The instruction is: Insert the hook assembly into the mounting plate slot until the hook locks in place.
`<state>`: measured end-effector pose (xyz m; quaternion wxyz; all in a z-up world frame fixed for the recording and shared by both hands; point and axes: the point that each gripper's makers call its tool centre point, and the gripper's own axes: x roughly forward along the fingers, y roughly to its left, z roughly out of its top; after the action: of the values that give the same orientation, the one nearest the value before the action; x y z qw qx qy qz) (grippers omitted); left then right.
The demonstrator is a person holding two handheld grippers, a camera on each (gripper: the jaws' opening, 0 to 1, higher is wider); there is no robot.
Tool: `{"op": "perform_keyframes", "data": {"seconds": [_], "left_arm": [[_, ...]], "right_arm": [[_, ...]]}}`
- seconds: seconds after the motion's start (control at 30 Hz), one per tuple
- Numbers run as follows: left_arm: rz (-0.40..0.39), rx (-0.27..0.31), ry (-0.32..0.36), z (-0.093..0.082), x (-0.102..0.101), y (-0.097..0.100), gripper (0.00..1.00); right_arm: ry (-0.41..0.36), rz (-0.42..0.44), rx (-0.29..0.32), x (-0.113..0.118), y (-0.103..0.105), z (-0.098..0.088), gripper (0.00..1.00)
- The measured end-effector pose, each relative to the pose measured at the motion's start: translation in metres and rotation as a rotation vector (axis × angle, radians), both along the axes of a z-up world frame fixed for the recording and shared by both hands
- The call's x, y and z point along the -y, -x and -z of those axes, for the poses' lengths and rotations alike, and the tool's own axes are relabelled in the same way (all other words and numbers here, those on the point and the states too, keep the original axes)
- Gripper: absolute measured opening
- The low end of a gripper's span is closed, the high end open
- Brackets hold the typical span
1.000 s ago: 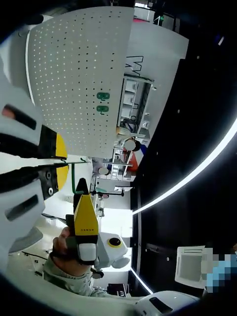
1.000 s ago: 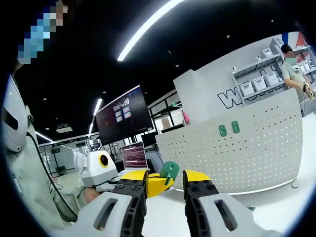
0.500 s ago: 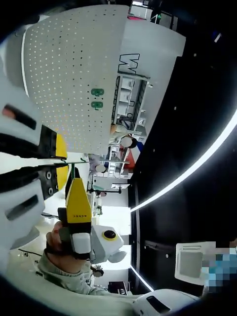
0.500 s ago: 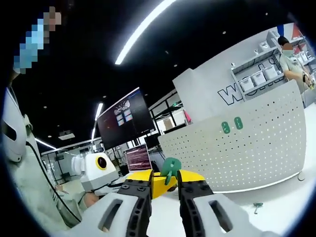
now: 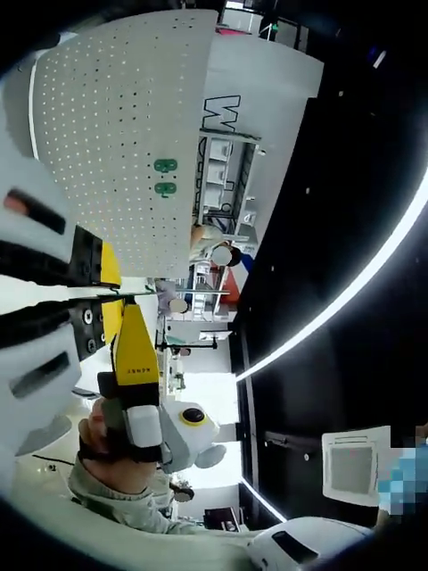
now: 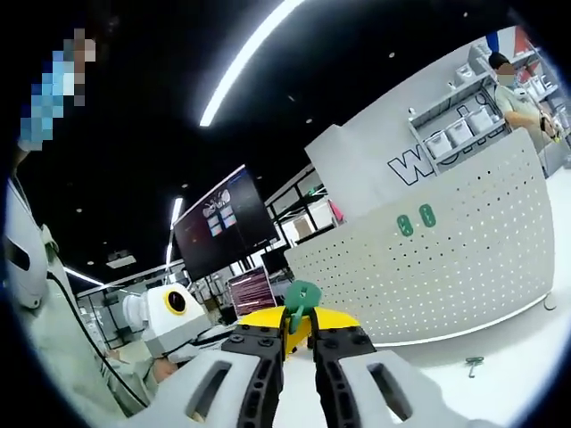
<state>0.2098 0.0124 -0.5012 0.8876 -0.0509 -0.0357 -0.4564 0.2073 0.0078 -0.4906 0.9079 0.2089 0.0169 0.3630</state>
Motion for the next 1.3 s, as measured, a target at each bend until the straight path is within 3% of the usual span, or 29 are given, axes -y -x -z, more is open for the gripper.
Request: {"op": "perform_keyframes", "data": {"seconds": [0.1, 0.57, 0.67, 0.83, 1.3], "left_arm": [[-0.001, -0.004, -0.007, 0.002, 0.001, 0.0, 0.03], [0.002, -0.037, 0.001, 0.006, 0.002, -0.006, 0.04], [0.014, -0.066, 0.026, 0.007, 0.001, -0.006, 0.05], [0.009, -0.061, 0.009, 0.009, 0.001, -0.006, 0.06], [-0.006, -0.078, -0.026, 0.015, -0.001, -0.007, 0.25]], "right_arm": [[0.036, 0.026, 0.028, 0.002, -0.002, 0.0, 0.03], [0.117, 0.036, 0.067, -0.001, 0.0, 0.001, 0.02], [0.118, 0.033, 0.066, -0.001, -0.001, 0.002, 0.02], [0.123, 0.03, 0.065, -0.003, -0.001, 0.002, 0.01], [0.123, 0.019, 0.067, -0.002, -0.002, 0.0, 0.01]]}}
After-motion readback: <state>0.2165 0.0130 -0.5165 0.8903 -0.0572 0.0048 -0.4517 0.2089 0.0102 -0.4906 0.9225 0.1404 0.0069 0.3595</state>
